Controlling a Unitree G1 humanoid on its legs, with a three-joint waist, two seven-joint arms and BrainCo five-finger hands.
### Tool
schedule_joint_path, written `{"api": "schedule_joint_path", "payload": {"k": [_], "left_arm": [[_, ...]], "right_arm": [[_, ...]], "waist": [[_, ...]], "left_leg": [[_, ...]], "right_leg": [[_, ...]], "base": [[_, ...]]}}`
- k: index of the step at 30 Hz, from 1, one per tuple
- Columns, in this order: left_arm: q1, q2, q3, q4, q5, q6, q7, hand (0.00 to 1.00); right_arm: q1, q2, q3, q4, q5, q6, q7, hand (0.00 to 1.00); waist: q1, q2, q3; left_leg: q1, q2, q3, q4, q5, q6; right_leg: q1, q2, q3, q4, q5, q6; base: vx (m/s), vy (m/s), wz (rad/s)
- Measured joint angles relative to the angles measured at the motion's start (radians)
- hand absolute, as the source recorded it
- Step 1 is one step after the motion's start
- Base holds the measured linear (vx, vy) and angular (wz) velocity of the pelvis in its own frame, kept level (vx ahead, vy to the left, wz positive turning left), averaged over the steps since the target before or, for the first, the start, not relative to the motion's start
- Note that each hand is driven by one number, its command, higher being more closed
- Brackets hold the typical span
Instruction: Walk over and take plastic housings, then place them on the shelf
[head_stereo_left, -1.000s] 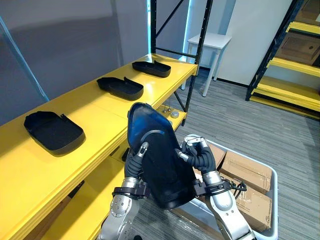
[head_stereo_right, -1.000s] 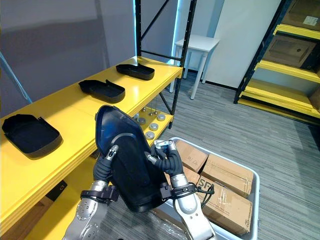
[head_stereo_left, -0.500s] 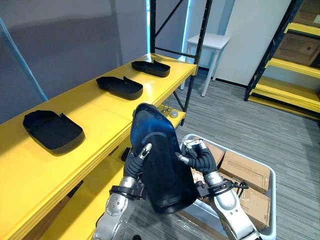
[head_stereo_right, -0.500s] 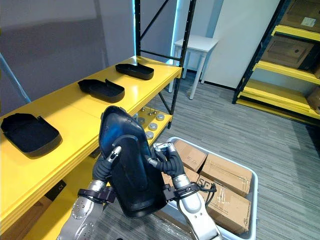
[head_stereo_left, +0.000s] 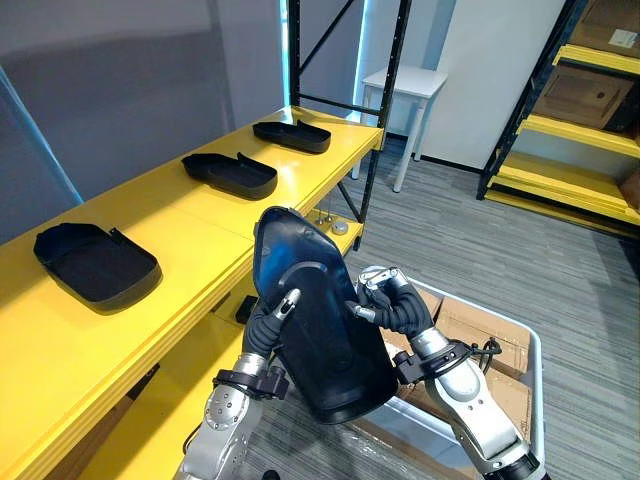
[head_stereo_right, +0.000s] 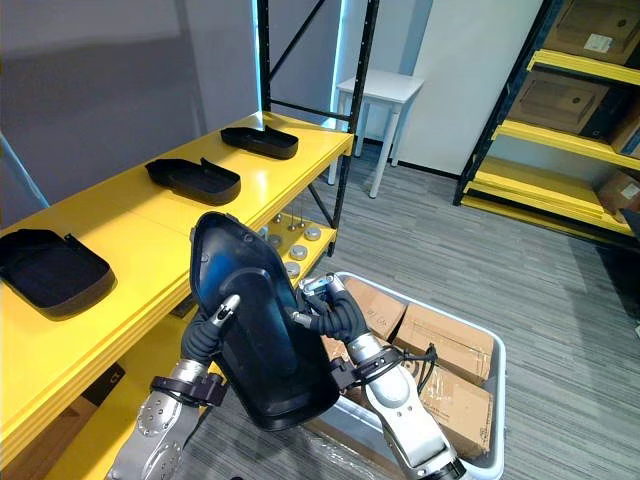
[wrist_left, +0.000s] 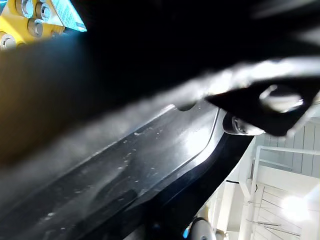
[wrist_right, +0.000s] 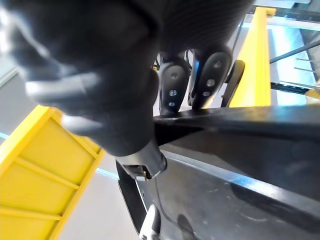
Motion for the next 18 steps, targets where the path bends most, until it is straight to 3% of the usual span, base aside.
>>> {"api": "schedule_joint_path", "payload": {"k": [5, 8, 9, 10, 12, 13, 14, 15, 16, 18], "left_arm": [[0.029, -0.070, 0.042, -0.002, 0.029, 0.006, 0.046, 1.00], [0.037, -0.123, 0.081, -0.032, 0.093, 0.007, 0.099, 1.00], [0.038, -0.144, 0.092, -0.044, 0.134, 0.007, 0.137, 1.00], [0.038, -0.149, 0.097, -0.047, 0.157, 0.007, 0.154, 1.00], [0.037, -0.156, 0.124, -0.080, 0.220, 0.007, 0.204, 1.00], [0.023, -0.148, 0.130, -0.094, 0.252, 0.000, 0.232, 1.00], [0.013, -0.152, 0.133, -0.094, 0.261, -0.001, 0.244, 1.00], [-0.002, -0.161, 0.146, -0.095, 0.272, -0.003, 0.270, 1.00], [-0.007, -0.163, 0.152, -0.096, 0.279, -0.004, 0.282, 1.00], [-0.020, -0.167, 0.153, -0.097, 0.300, -0.003, 0.310, 1.00]], "right_arm": [[-0.063, 0.057, 0.030, -0.043, -0.040, -0.008, 0.002, 0.00], [-0.062, 0.112, 0.030, -0.033, -0.054, -0.013, 0.000, 0.00], [-0.061, 0.130, 0.031, -0.013, -0.065, -0.028, -0.009, 0.00], [-0.058, 0.139, 0.030, -0.001, -0.065, -0.034, -0.016, 0.00], [-0.058, 0.176, 0.027, 0.047, -0.081, -0.040, -0.032, 0.00], [-0.058, 0.198, 0.022, 0.074, -0.081, -0.046, -0.041, 0.00], [-0.059, 0.205, 0.019, 0.085, -0.081, -0.046, -0.044, 0.00], [-0.060, 0.222, 0.015, 0.112, -0.081, -0.046, -0.053, 0.00], [-0.059, 0.222, 0.014, 0.124, -0.081, -0.046, -0.057, 0.00], [-0.048, 0.228, 0.020, 0.145, -0.081, -0.046, -0.059, 0.00]], "waist": [[0.006, 0.000, 0.000], [0.030, -0.002, 0.006], [0.034, 0.008, 0.020], [0.032, 0.005, 0.024], [0.029, -0.005, 0.039], [0.016, -0.004, 0.042], [0.014, 0.000, 0.046], [0.014, 0.005, 0.052], [0.013, 0.006, 0.056], [-0.005, 0.013, 0.070]], "left_leg": [[-0.004, -0.033, -0.059, 0.000, -0.005, -0.005], [0.012, -0.098, -0.108, 0.000, -0.038, -0.017], [0.042, -0.117, -0.140, 0.000, -0.047, -0.005], [0.058, -0.124, -0.151, 0.001, -0.051, 0.001], [0.123, -0.128, -0.216, 0.003, -0.079, 0.032], [0.128, -0.127, -0.263, 0.003, -0.086, 0.041], [0.130, -0.123, -0.287, 0.003, -0.087, 0.043], [0.133, -0.121, -0.324, 0.005, -0.090, 0.047], [0.136, -0.123, -0.342, 0.006, -0.091, 0.049], [0.139, -0.137, -0.429, 0.012, -0.093, 0.049]], "right_leg": [[0.034, -0.020, -0.073, 0.008, -0.022, 0.009], [0.052, -0.089, -0.143, 0.122, -0.082, 0.001], [0.047, -0.129, -0.152, 0.253, -0.077, -0.008], [0.031, -0.153, -0.151, 0.335, -0.069, -0.025], [-0.054, -0.196, -0.060, 0.632, 0.040, -0.170], [-0.105, -0.169, 0.004, 0.709, 0.000, -0.130], [-0.125, -0.145, 0.028, 0.715, -0.040, -0.121], [-0.160, -0.095, 0.071, 0.675, -0.084, -0.111], [-0.170, -0.069, 0.093, 0.632, -0.093, -0.107], [-0.196, 0.038, 0.230, 0.424, -0.099, -0.092]], "base": [[0.05, -0.029, 0.39], [0.12, 0.011, 0.69], [0.21, 0.064, 0.75], [0.19, 0.110, 0.75], [0.13, 0.120, 0.84], [0.09, 0.015, 0.92], [0.07, -0.047, 1.02], [0.04, -0.035, 0.78], [0.03, -0.052, 0.97], [0.01, -0.083, 1.14]]}}
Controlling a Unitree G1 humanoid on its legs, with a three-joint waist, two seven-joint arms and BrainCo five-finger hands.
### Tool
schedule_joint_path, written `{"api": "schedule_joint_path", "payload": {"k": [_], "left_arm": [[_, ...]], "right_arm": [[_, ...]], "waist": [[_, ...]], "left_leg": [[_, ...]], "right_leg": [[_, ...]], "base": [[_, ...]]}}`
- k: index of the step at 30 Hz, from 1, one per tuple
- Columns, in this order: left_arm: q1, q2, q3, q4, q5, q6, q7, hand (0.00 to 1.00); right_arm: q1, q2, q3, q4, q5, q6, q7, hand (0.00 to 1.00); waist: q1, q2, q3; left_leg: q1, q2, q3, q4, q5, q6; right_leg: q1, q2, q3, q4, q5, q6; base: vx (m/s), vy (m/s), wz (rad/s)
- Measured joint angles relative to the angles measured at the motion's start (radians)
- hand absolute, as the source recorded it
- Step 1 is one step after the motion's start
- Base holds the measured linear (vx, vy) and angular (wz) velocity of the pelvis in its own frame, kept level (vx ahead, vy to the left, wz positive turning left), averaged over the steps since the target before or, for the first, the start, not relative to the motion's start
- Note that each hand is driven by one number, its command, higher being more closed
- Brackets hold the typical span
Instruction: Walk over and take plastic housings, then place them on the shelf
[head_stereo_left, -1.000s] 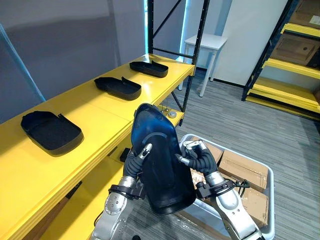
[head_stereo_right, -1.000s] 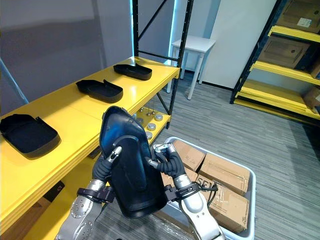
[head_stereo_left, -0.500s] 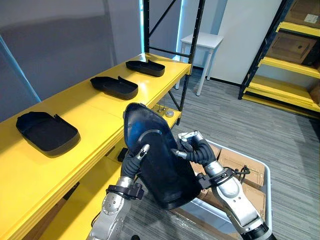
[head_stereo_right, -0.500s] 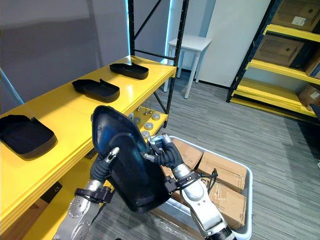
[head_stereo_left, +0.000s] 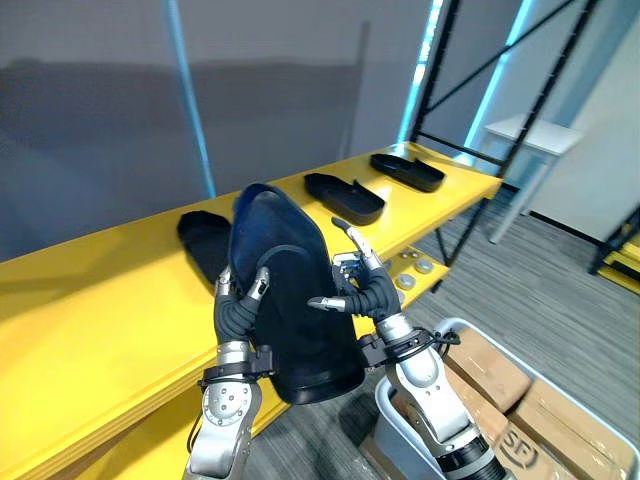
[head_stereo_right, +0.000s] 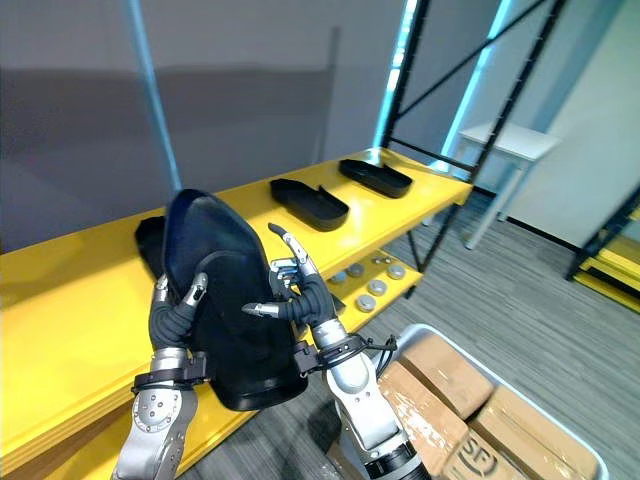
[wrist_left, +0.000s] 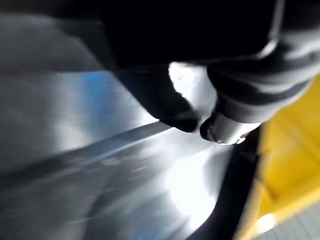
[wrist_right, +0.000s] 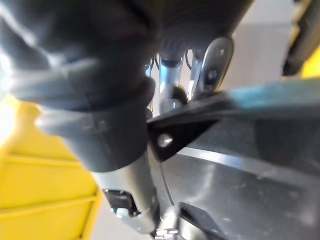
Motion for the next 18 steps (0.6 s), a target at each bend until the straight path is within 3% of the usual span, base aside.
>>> {"api": "schedule_joint_path", "payload": {"k": [3, 4, 6, 7, 9, 13, 14, 15, 16, 17, 18], "left_arm": [[-0.010, -0.015, -0.006, 0.000, 0.033, 0.001, 0.019, 1.00], [-0.011, -0.024, -0.020, 0.000, 0.042, 0.001, 0.020, 1.00], [-0.004, -0.041, -0.028, -0.005, 0.061, 0.001, 0.020, 1.00], [0.007, -0.047, -0.020, -0.018, 0.067, 0.000, 0.021, 1.00], [0.009, -0.046, -0.019, -0.020, 0.077, 0.000, 0.020, 1.00], [0.012, -0.058, -0.048, -0.033, 0.093, 0.000, 0.018, 1.00], [0.011, -0.061, -0.066, -0.035, 0.093, 0.000, 0.018, 1.00], [0.010, -0.066, -0.077, -0.036, 0.093, -0.001, 0.017, 1.00], [0.007, -0.067, -0.077, -0.036, 0.093, -0.002, 0.014, 1.00], [0.008, -0.072, -0.076, -0.031, 0.092, -0.003, 0.012, 1.00], [0.012, -0.075, -0.076, -0.020, 0.092, -0.003, 0.005, 1.00]], "right_arm": [[0.042, 0.004, -0.009, -0.011, 0.000, -0.001, -0.001, 0.00], [0.080, 0.004, -0.019, -0.032, 0.000, -0.001, -0.001, 0.00], [0.102, -0.008, -0.023, -0.041, 0.000, -0.002, 0.000, 0.00], [0.105, -0.001, -0.024, -0.041, 0.000, -0.002, 0.000, 0.00], [0.128, 0.013, -0.032, -0.048, 0.001, -0.002, 0.000, 0.00], [0.156, 0.012, -0.109, -0.096, 0.023, -0.002, 0.000, 0.00], [0.165, 0.010, -0.147, -0.108, 0.035, -0.002, -0.001, 0.00], [0.183, 0.014, -0.188, -0.128, 0.042, -0.003, -0.005, 0.00], [0.195, 0.017, -0.207, -0.142, 0.042, -0.003, -0.014, 0.00], [0.226, 0.013, -0.236, -0.168, 0.043, -0.004, -0.027, 0.00], [0.264, 0.008, -0.258, -0.187, 0.042, -0.004, -0.034, 0.00]], "waist": [[-0.030, -0.002, 0.003], [-0.035, -0.005, 0.001], [-0.026, 0.019, -0.005], [-0.014, 0.037, -0.010], [-0.007, 0.030, -0.016], [-0.013, 0.029, -0.016], [-0.024, 0.029, -0.017], [-0.026, 0.035, -0.022], [-0.032, 0.030, -0.020], [-0.045, 0.031, -0.018], [-0.050, 0.040, -0.020]], "left_leg": [[-0.003, -0.038, -0.105, 0.001, 0.000, -0.002], [0.006, -0.062, -0.146, -0.003, -0.006, -0.012], [0.000, -0.055, -0.162, -0.011, -0.012, -0.027], [-0.011, -0.031, -0.163, -0.011, -0.001, -0.042], [-0.015, -0.014, -0.189, -0.011, 0.004, -0.050], [-0.041, -0.017, -0.228, -0.010, 0.026, -0.081], [-0.060, -0.026, -0.198, -0.015, 0.040, -0.097], [-0.076, -0.004, -0.036, 0.000, -0.049, -0.071], [-0.100, 0.019, 0.071, 0.031, -0.069, -0.065], [-0.135, 0.069, 0.240, 0.090, -0.095, -0.078], [-0.134, 0.113, 0.318, 0.112, -0.073, -0.070]], "right_leg": [[-0.006, 0.088, 0.220, -0.188, 0.004, 0.004], [0.013, 0.085, 0.229, -0.203, 0.064, 0.023], [0.030, 0.081, 0.192, -0.235, 0.084, 0.011], [0.053, 0.102, 0.168, -0.290, 0.116, -0.002], [0.097, 0.119, 0.142, -0.356, 0.148, -0.006], [0.118, 0.121, 0.049, -0.371, 0.144, -0.019], [0.127, 0.107, -0.003, -0.372, 0.142, -0.025], [0.137, 0.104, -0.057, -0.378, 0.137, -0.035], [0.146, 0.097, -0.082, -0.384, 0.135, -0.039], [0.164, 0.087, -0.130, -0.390, 0.134, -0.040], [0.194, 0.087, -0.171, -0.389, 0.129, -0.035]], "base": [[0.02, -0.146, 1.41], [0.08, -0.219, 1.69], [0.08, -0.175, 0.99], [0.07, -0.108, 0.33], [0.12, -0.122, 0.34], [0.13, -0.089, 0.71], [0.11, -0.005, 1.19], [0.08, 0.015, 1.28], [0.06, -0.011, 1.25], [0.05, -0.045, 1.23], [0.06, -0.047, 1.10]]}}
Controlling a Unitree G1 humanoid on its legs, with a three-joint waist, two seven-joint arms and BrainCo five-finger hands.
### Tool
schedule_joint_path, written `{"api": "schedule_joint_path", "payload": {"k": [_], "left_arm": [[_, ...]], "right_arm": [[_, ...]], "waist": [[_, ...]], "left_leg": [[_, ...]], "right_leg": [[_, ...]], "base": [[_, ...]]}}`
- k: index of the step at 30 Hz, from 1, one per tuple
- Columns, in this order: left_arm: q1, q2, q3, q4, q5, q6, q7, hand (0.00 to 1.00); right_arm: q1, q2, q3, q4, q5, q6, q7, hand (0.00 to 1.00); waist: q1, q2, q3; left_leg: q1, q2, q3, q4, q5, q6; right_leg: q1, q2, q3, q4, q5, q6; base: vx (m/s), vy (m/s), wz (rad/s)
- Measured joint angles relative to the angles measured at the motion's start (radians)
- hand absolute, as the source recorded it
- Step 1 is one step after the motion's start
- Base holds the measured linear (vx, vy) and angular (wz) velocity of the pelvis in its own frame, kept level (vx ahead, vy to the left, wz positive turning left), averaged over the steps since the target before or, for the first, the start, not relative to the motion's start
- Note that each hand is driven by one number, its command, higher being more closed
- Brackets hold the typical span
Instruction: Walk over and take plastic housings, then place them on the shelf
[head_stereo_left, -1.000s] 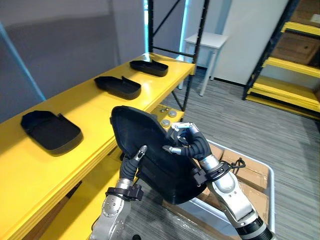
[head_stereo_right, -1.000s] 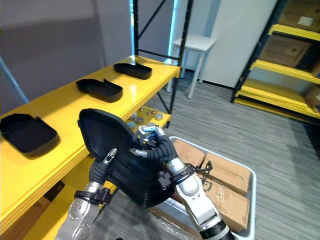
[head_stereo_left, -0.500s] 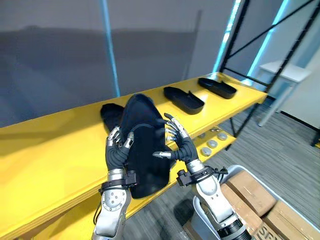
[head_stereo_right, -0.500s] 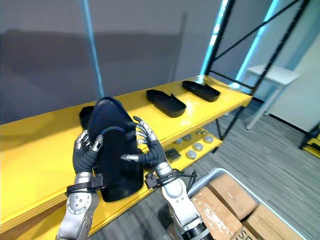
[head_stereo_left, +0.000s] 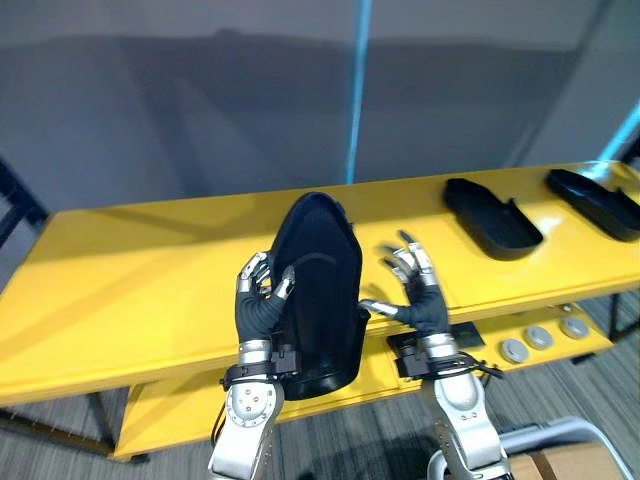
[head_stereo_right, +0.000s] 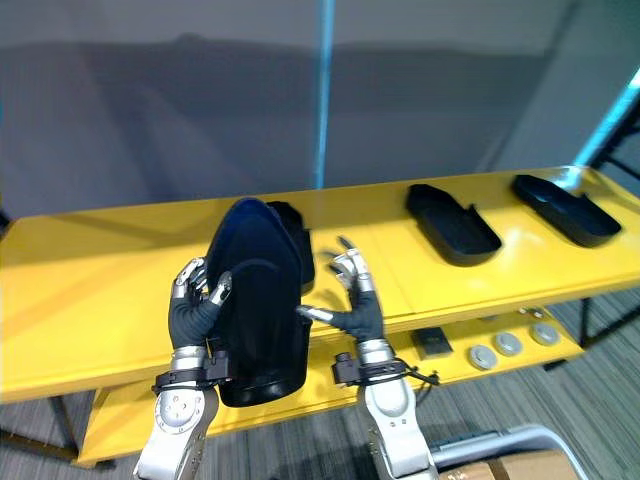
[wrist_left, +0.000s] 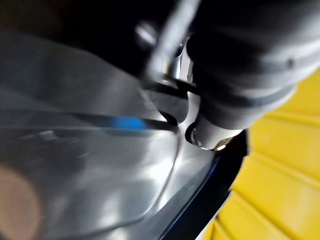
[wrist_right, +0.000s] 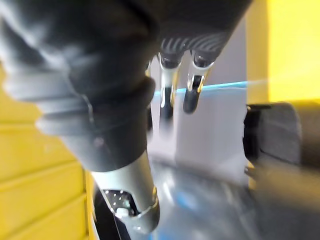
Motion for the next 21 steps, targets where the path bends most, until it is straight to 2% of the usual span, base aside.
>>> {"api": "schedule_joint_path", "payload": {"k": [1, 2, 4, 6, 13, 21], "left_arm": [[0.006, -0.004, -0.001, 0.001, 0.000, 0.000, -0.006, 1.00], [0.021, -0.001, 0.000, 0.002, 0.000, 0.000, -0.013, 1.00], [0.032, 0.009, 0.013, -0.001, 0.000, 0.000, -0.017, 1.00], [0.056, 0.015, 0.066, -0.008, 0.000, 0.001, -0.024, 1.00], [0.089, 0.027, 0.253, -0.072, 0.001, 0.001, -0.014, 1.00], [0.129, 0.024, 0.338, -0.103, -0.021, -0.001, -0.007, 1.00]], "right_arm": [[0.021, 0.000, -0.010, -0.014, 0.000, 0.000, -0.004, 0.00], [0.052, 0.008, -0.029, -0.036, -0.001, -0.003, -0.006, 0.00], [0.066, 0.030, -0.048, -0.067, 0.000, -0.016, -0.006, 0.00], [0.069, 0.063, -0.072, -0.098, 0.026, -0.019, 0.014, 0.00], [0.144, 0.115, -0.175, -0.172, 0.286, -0.066, 0.055, 0.00], [0.190, 0.120, -0.200, -0.163, 0.285, -0.066, 0.056, 0.00]], "waist": [[0.000, 0.009, -0.006], [-0.003, -0.002, -0.015], [-0.002, -0.001, -0.017], [0.000, -0.001, -0.018], [-0.014, 0.000, -0.017], [-0.023, 0.013, -0.025]], "left_leg": [[0.010, 0.016, -0.004, 0.000, 0.046, 0.002], [0.032, -0.001, -0.037, -0.024, 0.056, -0.001], [0.048, -0.024, -0.050, -0.065, 0.069, 0.015], [0.078, -0.053, -0.043, -0.124, 0.087, 0.025], [0.097, -0.066, -0.019, -0.128, 0.085, 0.027], [0.096, -0.051, 0.000, -0.129, 0.087, 0.028]], "right_leg": [[0.014, 0.004, -0.008, 0.003, -0.010, 0.011], [0.036, -0.011, -0.009, 0.005, -0.034, 0.023], [0.036, -0.027, -0.004, 0.014, -0.041, 0.027], [0.037, -0.051, 0.004, 0.015, -0.055, 0.046], [0.044, -0.065, 0.035, -0.003, -0.059, 0.053], [0.039, -0.051, 0.056, -0.020, -0.044, 0.061]], "base": [[0.10, 0.014, 0.84], [0.12, 0.082, 0.60], [0.08, 0.119, 0.37], [0.01, 0.118, 0.02], [-0.07, 0.041, -0.10], [-0.03, -0.012, -0.08]]}}
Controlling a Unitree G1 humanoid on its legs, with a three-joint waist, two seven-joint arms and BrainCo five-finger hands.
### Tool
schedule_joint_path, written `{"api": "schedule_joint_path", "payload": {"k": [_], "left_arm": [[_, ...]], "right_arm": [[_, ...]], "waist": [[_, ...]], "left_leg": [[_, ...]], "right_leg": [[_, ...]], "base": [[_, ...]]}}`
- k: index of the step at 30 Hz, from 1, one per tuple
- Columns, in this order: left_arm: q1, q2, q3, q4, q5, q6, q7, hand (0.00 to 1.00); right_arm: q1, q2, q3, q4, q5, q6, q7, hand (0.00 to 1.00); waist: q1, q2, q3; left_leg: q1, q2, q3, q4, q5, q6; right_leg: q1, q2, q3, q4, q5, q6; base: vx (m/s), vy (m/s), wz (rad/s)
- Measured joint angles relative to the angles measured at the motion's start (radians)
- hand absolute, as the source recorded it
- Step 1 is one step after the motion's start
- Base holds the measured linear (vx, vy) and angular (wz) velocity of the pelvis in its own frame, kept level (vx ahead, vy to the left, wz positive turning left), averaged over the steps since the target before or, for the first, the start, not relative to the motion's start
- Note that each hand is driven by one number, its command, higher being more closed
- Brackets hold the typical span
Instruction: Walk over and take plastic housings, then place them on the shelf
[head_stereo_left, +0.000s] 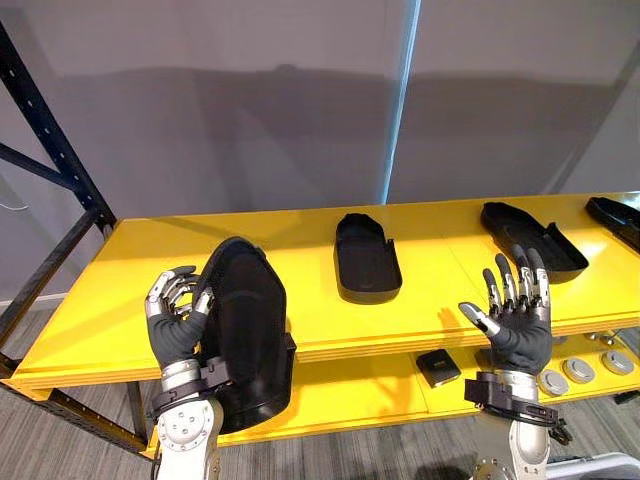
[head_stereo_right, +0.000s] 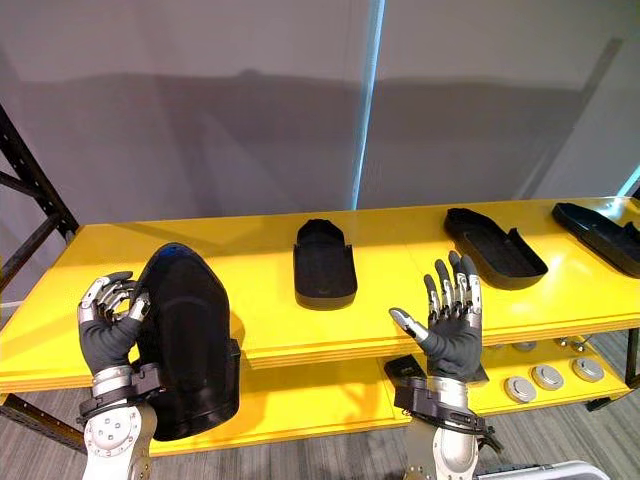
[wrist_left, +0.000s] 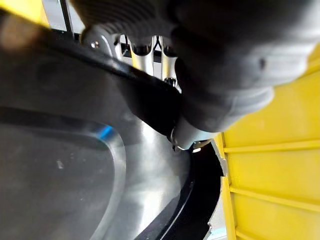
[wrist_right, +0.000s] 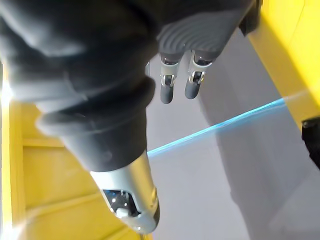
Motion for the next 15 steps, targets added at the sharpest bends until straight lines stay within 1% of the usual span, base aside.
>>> {"api": "schedule_joint_path", "payload": {"k": [1, 2, 4, 5, 6, 7, 9, 10, 11, 12, 14, 15], "left_arm": [[-0.001, 0.000, 0.010, -0.004, -0.008, 0.000, -0.001, 1.00], [-0.005, 0.001, 0.033, -0.007, -0.031, 0.000, -0.001, 1.00], [-0.014, 0.015, 0.073, -0.006, -0.082, 0.001, -0.004, 1.00], [-0.036, 0.045, 0.096, 0.009, -0.108, 0.001, -0.005, 1.00], [-0.077, 0.095, 0.114, 0.046, -0.143, 0.003, -0.012, 1.00], [-0.105, 0.128, 0.122, 0.074, -0.165, 0.005, -0.016, 1.00], [-0.241, 0.286, 0.140, 0.219, -0.245, 0.018, -0.033, 1.00], [-0.280, 0.330, 0.140, 0.263, -0.274, 0.023, -0.040, 1.00], [-0.338, 0.391, 0.139, 0.330, -0.306, 0.029, -0.051, 1.00], [-0.419, 0.467, 0.129, 0.428, -0.346, 0.035, -0.059, 1.00], [-0.526, 0.566, 0.100, 0.553, -0.419, 0.045, -0.073, 1.00], [-0.586, 0.637, 0.051, 0.632, -0.455, 0.046, -0.082, 1.00]], "right_arm": [[0.003, 0.000, 0.000, 0.001, 0.000, 0.000, 0.000, 0.00], [0.010, 0.000, 0.000, 0.007, 0.000, 0.000, 0.001, 0.00], [0.016, -0.002, 0.001, 0.051, -0.001, 0.004, 0.010, 0.00], [0.021, -0.007, 0.002, 0.098, 0.000, 0.008, 0.018, 0.00], [0.031, -0.013, 0.003, 0.146, -0.001, 0.022, 0.026, 0.00], [0.039, -0.015, 0.004, 0.165, -0.005, 0.035, 0.031, 0.00], [0.090, -0.033, 0.023, 0.211, -0.023, 0.073, 0.048, 0.00], [0.106, -0.040, 0.031, 0.219, -0.035, 0.079, 0.054, 0.00], [0.127, -0.051, 0.041, 0.238, -0.053, 0.085, 0.062, 0.00], [0.157, -0.060, 0.049, 0.260, -0.055, 0.098, 0.069, 0.00], [0.193, -0.061, 0.053, 0.288, -0.071, 0.113, 0.074, 0.00], [0.212, -0.068, 0.063, 0.307, -0.077, 0.115, 0.075, 0.00]], "waist": [[-0.002, 0.001, 0.000], [-0.009, 0.001, 0.000], [-0.014, 0.001, 0.000], [-0.017, 0.001, 0.000], [-0.014, 0.003, 0.001], [-0.011, 0.004, 0.001], [-0.005, 0.012, 0.005], [-0.004, 0.014, 0.006], [-0.005, 0.016, 0.007], [-0.005, 0.016, 0.008], [-0.006, 0.017, 0.009], [-0.005, 0.017, 0.009]], "left_leg": [[-0.003, 0.001, 0.000, 0.000, 0.001, 0.001], [-0.007, 0.002, 0.000, 0.000, 0.006, 0.008], [-0.007, 0.003, 0.002, 0.000, 0.007, 0.008], [-0.007, 0.004, 0.002, 0.000, 0.007, 0.008], [-0.008, 0.006, 0.002, 0.000, 0.008, 0.008], [-0.009, 0.008, 0.002, 0.000, 0.008, 0.007], [-0.029, 0.017, 0.001, 0.000, 0.009, 0.004], [-0.037, 0.019, 0.001, 0.000, 0.010, 0.002], [-0.047, 0.022, 0.001, 0.000, 0.012, 0.000], [-0.060, 0.024, -0.001, 0.000, 0.016, 0.000], [-0.082, 0.027, -0.001, 0.000, 0.018, 0.000], [-0.096, 0.028, 0.000, 0.000, 0.018, -0.001]], "right_leg": [[-0.001, 0.002, 0.000, -0.003, 0.002, -0.001], [-0.002, 0.003, 0.000, -0.008, 0.004, -0.001], [-0.003, 0.004, 0.004, -0.011, 0.007, 0.000], [-0.003, 0.006, 0.004, -0.014, 0.007, 0.000], [-0.003, 0.009, 0.005, -0.015, 0.007, -0.001], [-0.004, 0.010, 0.006, -0.015, 0.007, -0.001], [-0.022, 0.019, 0.006, -0.014, 0.010, -0.006], [-0.031, 0.022, 0.006, -0.014, 0.011, -0.008], [-0.041, 0.025, 0.006, -0.013, 0.013, -0.010], [-0.054, 0.028, 0.006, -0.009, 0.014, -0.011], [-0.080, 0.029, 0.008, -0.001, 0.013, -0.011], [-0.097, 0.030, 0.014, 0.002, 0.013, -0.011]], "base": [[0.00, 0.000, 0.00], [0.00, 0.000, 0.00], [0.01, -0.009, -0.02], [0.00, 0.000, 0.00], [0.00, 0.000, 0.00], [-0.02, -0.038, 0.00], [-0.03, -0.038, -0.01], [-0.03, -0.025, -0.01], [0.00, 0.000, 0.00], [0.00, 0.000, 0.00], [0.00, -0.007, -0.02], [0.00, -0.011, -0.08]]}}
